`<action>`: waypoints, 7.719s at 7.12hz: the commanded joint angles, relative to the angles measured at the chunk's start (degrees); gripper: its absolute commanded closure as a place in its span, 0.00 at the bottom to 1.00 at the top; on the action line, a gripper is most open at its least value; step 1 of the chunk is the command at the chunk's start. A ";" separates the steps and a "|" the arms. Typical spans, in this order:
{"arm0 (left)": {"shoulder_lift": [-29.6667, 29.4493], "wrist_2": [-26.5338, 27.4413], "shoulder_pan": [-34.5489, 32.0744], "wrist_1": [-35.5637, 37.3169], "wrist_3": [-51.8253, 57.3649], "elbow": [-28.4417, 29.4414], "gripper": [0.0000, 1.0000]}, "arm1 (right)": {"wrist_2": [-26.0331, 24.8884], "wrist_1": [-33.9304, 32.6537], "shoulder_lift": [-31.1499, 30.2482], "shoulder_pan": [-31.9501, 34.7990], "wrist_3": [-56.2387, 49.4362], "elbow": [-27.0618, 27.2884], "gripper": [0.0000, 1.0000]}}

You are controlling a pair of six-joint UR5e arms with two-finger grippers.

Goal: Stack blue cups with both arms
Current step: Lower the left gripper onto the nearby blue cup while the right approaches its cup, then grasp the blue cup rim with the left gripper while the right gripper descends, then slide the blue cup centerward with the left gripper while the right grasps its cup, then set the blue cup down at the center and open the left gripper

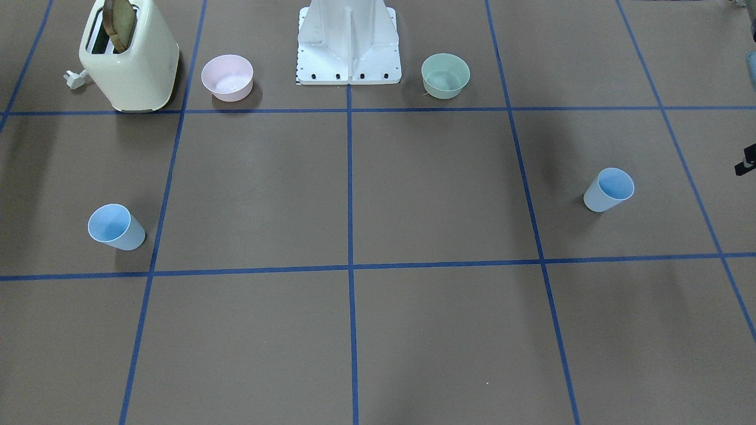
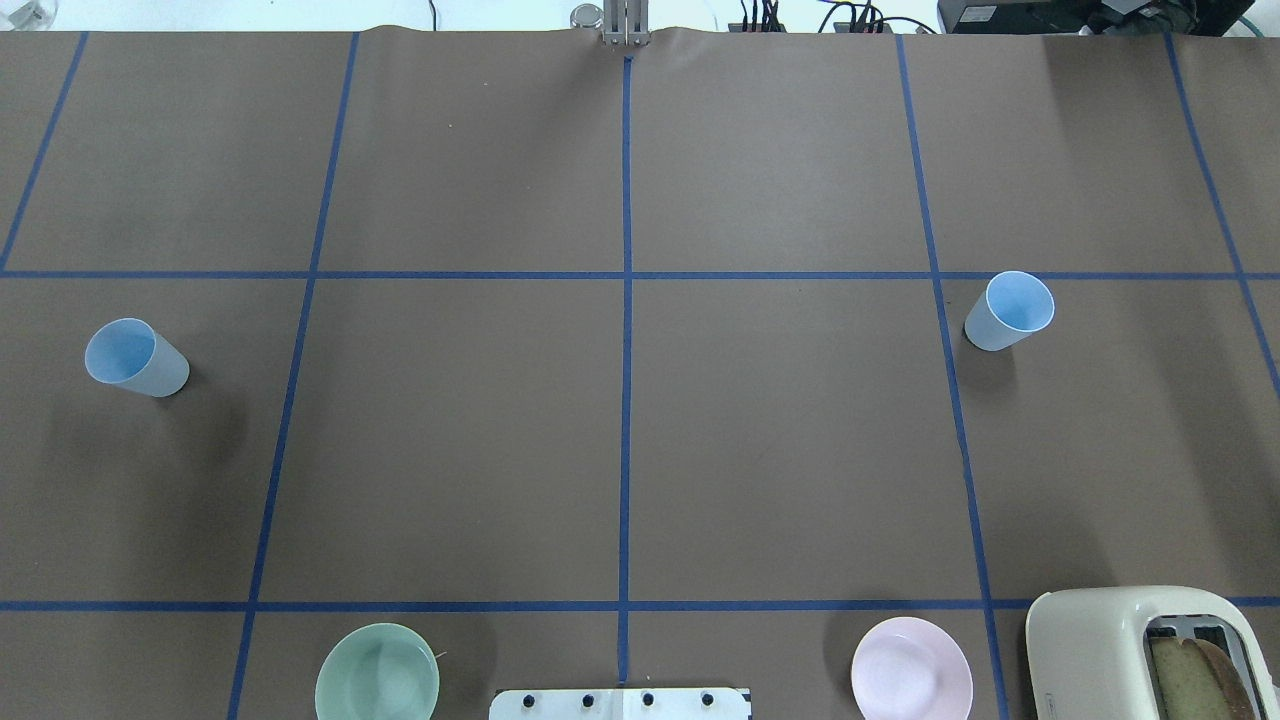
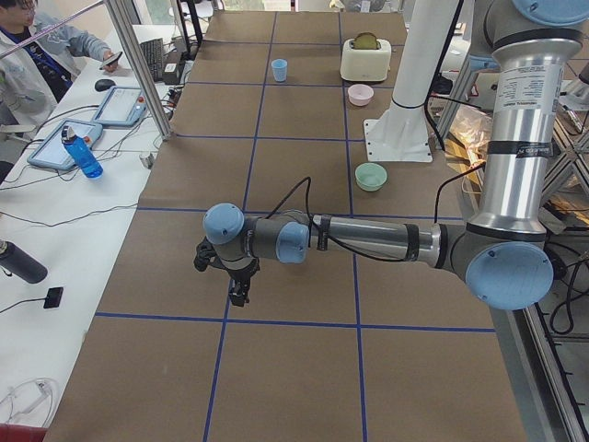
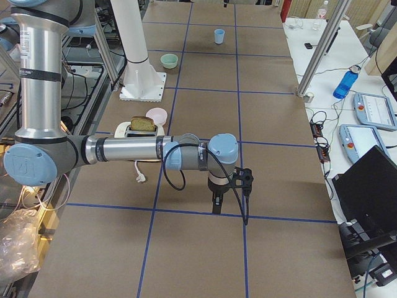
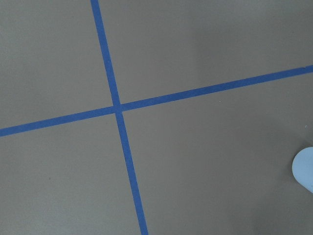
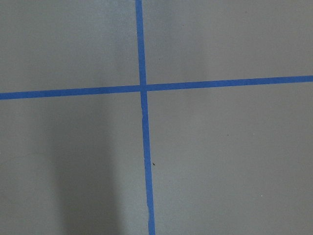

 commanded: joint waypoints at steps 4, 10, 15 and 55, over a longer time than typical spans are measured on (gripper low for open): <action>-0.54 0.00 5.48 -8.83 -13.38 -1.19 0.03 | 2.16 -0.04 5.32 -4.36 5.32 1.63 0.00; -1.07 0.70 16.39 -20.57 -33.31 -2.07 0.05 | 3.74 6.11 4.46 -17.04 7.01 6.92 0.00; 0.60 0.70 20.26 -21.01 -33.40 -2.87 0.15 | 3.65 6.64 4.19 -19.94 7.63 6.74 0.01; -44.13 11.60 46.11 -12.74 -76.38 11.20 0.10 | -0.92 14.37 18.78 -32.17 15.90 -9.17 0.63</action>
